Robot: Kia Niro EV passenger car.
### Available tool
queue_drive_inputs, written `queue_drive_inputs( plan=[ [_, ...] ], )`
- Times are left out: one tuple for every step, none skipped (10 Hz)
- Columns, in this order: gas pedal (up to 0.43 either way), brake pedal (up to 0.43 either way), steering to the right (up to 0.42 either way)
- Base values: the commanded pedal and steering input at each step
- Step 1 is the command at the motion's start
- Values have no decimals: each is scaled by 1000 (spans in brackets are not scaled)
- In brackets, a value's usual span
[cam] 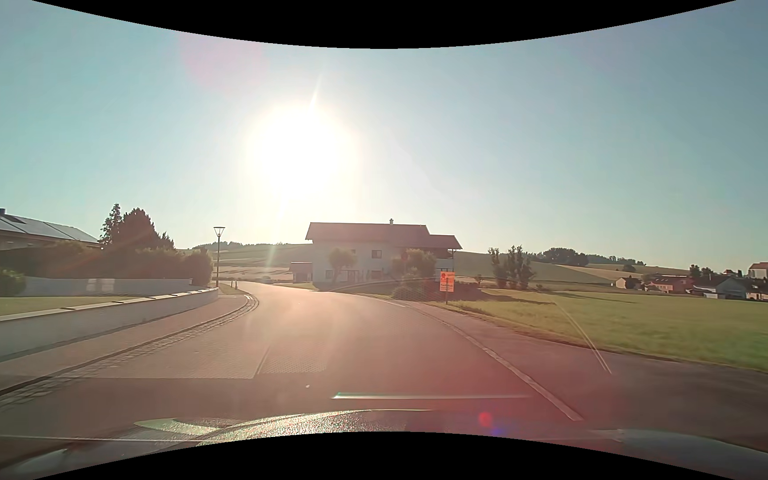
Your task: Follow the waypoints while adhering to traffic rules and regulations
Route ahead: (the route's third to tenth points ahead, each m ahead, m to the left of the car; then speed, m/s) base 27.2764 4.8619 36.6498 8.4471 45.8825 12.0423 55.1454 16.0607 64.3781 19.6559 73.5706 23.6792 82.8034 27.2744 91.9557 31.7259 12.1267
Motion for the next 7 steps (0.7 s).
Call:
queue_drive_inputs(
  plan=[
    [150,0,-44],
    [138,0,-46],
    [138,0,-47],
    [138,0,-47],
    [138,0,-47],
    [138,0,-49],
    [138,0,-52]
  ],
)
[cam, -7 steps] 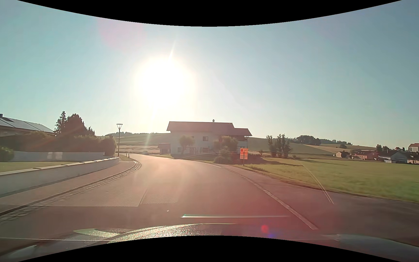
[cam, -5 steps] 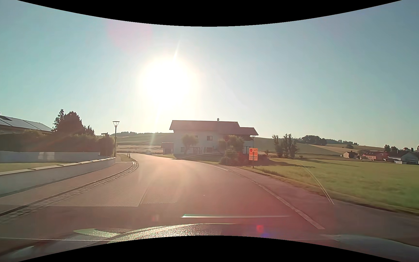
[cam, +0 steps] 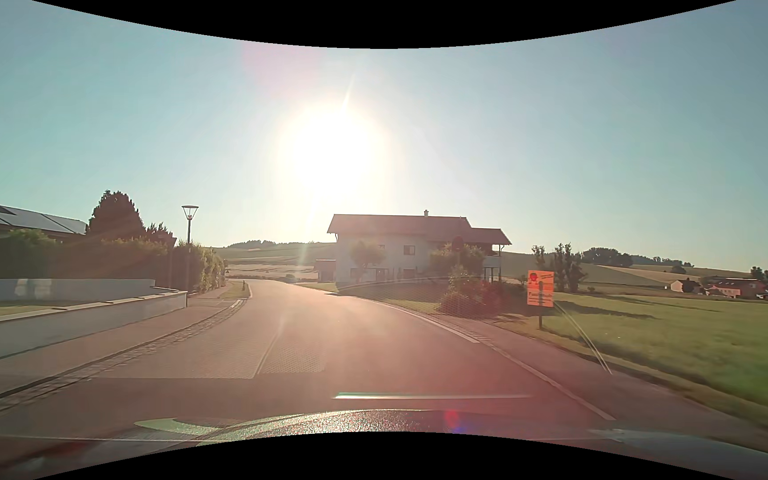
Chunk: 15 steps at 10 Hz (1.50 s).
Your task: Follow the waypoints while adhering to traffic rules and regulations
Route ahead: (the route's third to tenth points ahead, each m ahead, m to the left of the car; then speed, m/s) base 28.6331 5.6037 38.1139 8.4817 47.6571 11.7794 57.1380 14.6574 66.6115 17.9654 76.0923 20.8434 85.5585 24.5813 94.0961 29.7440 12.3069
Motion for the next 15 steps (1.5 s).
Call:
queue_drive_inputs(
  plan=[
    [138,0,-55],
    [138,0,-57],
    [130,0,-57],
    [130,0,-58],
    [130,0,-61],
    [130,0,-63],
    [130,0,-65],
    [130,0,-65],
    [130,0,-65],
    [130,0,-65],
    [130,0,-64],
    [130,0,-62],
    [130,0,-59],
    [130,0,-55],
    [130,0,-52]
  ],
)
